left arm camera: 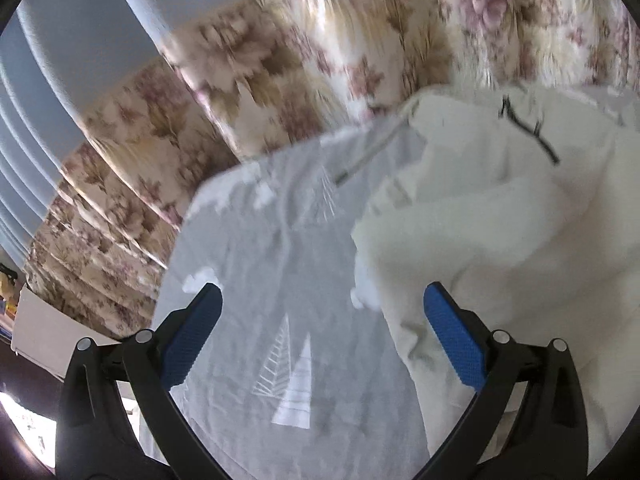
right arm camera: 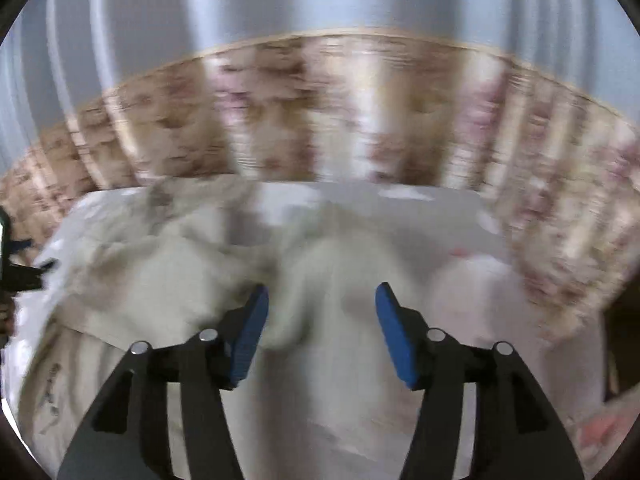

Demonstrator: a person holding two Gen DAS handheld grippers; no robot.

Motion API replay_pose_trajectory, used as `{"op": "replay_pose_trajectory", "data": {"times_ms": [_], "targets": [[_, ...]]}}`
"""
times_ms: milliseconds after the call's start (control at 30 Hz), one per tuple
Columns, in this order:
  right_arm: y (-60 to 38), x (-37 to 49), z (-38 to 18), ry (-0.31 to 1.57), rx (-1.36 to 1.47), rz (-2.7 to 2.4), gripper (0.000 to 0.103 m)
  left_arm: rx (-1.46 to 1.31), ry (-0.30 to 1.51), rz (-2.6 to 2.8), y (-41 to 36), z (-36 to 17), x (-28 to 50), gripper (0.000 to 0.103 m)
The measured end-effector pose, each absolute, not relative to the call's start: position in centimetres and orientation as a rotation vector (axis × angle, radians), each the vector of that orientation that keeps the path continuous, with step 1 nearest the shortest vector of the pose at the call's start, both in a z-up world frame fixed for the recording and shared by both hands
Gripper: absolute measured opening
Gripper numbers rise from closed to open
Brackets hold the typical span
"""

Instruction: Fold large clothes

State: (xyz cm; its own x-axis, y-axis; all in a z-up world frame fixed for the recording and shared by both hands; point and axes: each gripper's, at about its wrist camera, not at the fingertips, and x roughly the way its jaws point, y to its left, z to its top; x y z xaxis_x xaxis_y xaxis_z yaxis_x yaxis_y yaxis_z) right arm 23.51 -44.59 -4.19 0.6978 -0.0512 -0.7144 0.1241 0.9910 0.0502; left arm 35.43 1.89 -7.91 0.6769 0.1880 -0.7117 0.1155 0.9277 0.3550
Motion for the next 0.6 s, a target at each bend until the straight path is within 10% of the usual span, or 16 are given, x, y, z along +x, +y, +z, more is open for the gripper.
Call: {"op": "replay_pose_trajectory", "data": {"times_ms": [300,367,400,433,600], "targets": [[-43.9,23.0,-11.4,0.933,0.119,-0.089,0.074,0.317,0.863,0.006,0.4,-8.3,36.6,0.1],[-43.2,24.4,-12.6,0.955,0.023,-0.152,0.061,0.346,0.848,0.014,-0.3,-8.3,36.1,0.1],[-43.8,25.1,-12.7,0.948,-0.017,-0.183,0.024,0.36,0.839,0.018,-0.5,-8.2,35.8,0.1],[-45.1,25.2,-11.8,0.895,-0.006,-0.223,0.014,0.377,0.828,0.026,-0.8,-7.9,35.5,0.1],[-52.5,24.1,-3.7,0.688,-0.129,-0.483,0.011,0.442,0.796,0.077,-0.6,-6.9,35.1,0.1]]}}
